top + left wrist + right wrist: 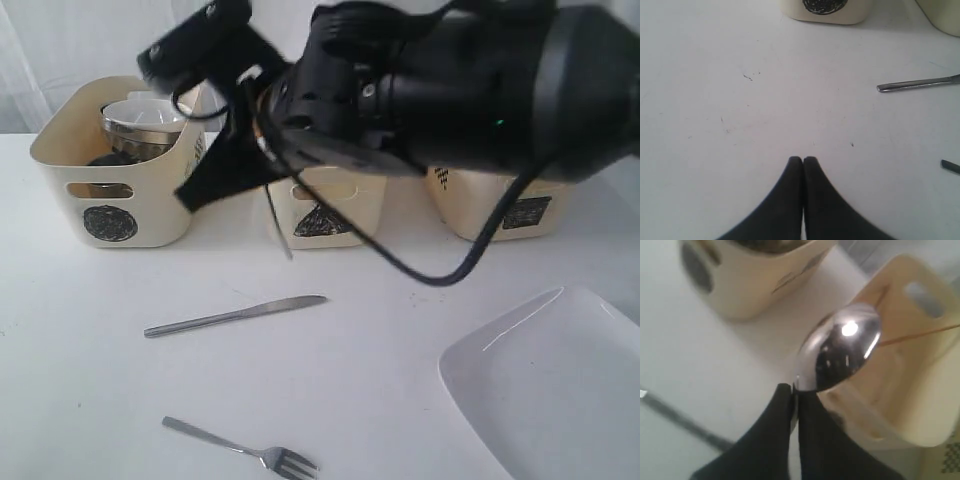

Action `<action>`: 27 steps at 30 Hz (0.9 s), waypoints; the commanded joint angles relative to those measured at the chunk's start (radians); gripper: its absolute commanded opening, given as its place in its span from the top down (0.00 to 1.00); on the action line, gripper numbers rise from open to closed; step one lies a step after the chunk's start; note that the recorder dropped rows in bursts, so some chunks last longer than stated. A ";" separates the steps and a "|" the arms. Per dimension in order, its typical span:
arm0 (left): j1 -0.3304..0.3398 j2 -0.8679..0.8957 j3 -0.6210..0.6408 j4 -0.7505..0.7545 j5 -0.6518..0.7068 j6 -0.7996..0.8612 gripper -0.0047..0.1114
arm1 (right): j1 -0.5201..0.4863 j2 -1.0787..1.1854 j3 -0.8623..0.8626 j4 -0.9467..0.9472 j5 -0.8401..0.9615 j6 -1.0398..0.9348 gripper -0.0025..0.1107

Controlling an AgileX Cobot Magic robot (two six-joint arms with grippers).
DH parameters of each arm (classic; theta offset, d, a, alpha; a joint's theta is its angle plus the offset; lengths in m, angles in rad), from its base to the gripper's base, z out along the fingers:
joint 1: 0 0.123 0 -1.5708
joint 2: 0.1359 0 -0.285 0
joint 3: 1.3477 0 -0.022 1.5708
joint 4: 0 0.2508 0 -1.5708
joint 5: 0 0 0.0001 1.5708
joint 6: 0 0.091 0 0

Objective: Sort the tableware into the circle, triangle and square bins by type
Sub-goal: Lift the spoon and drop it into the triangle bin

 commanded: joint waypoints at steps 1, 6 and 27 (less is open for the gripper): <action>0.001 -0.005 0.007 -0.010 0.042 -0.005 0.96 | -0.094 -0.053 -0.002 -0.299 -0.010 0.386 0.98; 0.001 -0.005 0.007 -0.010 0.042 -0.005 0.96 | -0.219 -0.090 0.018 -0.348 -0.193 0.559 0.98; 0.001 -0.005 0.007 -0.010 0.042 -0.005 0.96 | -0.568 0.142 -0.083 -0.670 -0.484 1.224 0.98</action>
